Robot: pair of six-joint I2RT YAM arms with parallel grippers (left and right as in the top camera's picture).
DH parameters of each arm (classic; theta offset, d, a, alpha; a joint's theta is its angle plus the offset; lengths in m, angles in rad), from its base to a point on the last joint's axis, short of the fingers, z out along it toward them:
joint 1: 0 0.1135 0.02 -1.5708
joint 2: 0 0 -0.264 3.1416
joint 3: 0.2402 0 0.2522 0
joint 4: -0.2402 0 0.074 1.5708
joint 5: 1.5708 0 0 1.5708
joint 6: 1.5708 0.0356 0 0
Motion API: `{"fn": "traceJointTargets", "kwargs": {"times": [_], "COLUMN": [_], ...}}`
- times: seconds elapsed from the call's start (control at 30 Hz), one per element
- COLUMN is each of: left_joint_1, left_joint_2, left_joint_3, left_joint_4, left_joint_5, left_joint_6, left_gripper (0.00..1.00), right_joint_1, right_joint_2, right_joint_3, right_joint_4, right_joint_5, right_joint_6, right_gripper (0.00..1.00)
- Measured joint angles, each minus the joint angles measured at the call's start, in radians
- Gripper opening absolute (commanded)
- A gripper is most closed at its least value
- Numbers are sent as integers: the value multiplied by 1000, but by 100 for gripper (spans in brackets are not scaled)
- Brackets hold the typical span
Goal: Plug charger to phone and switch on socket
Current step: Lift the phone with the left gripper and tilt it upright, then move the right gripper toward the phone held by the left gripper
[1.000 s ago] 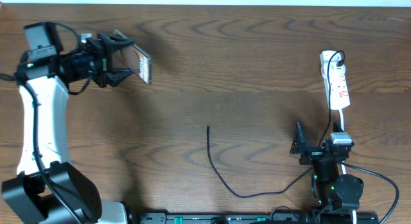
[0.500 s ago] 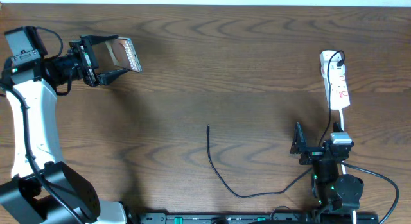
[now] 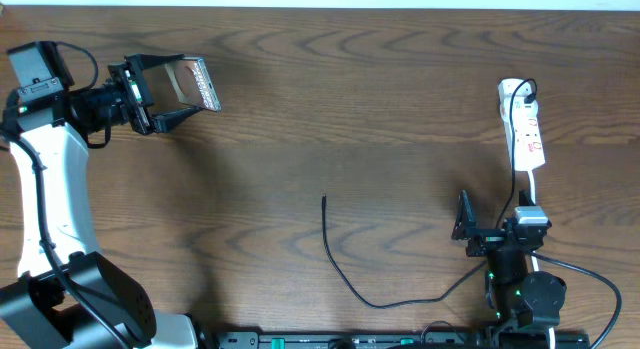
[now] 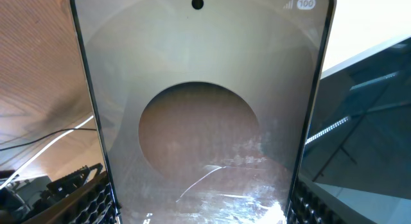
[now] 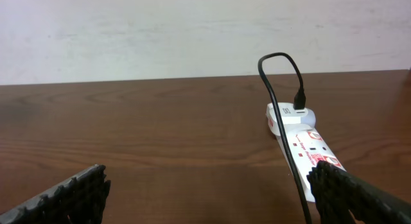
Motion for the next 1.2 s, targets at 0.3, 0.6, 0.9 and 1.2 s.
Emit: {"fn": "traceJointTargets", "kwargs": {"times": [0.3,0.6,0.9,1.2], "left_joint_1": [0,0,0,-30], "left_joint_2": [0,0,0,0], "left_joint_3": [0,0,0,0], "left_joint_4": [0,0,0,-62], "left_joint_5": [0,0,0,-94], "left_joint_6": [0,0,9,76], "left_gripper": [7,8,7,8], "right_joint_1": [0,0,0,0], "right_joint_2": [0,0,0,0], "right_joint_3": [0,0,0,0], "right_joint_4": [0,9,6,73], "right_joint_5": [0,0,0,-8], "right_joint_6": [0,0,17,43], "right_gripper": [99,99,99,99]}}
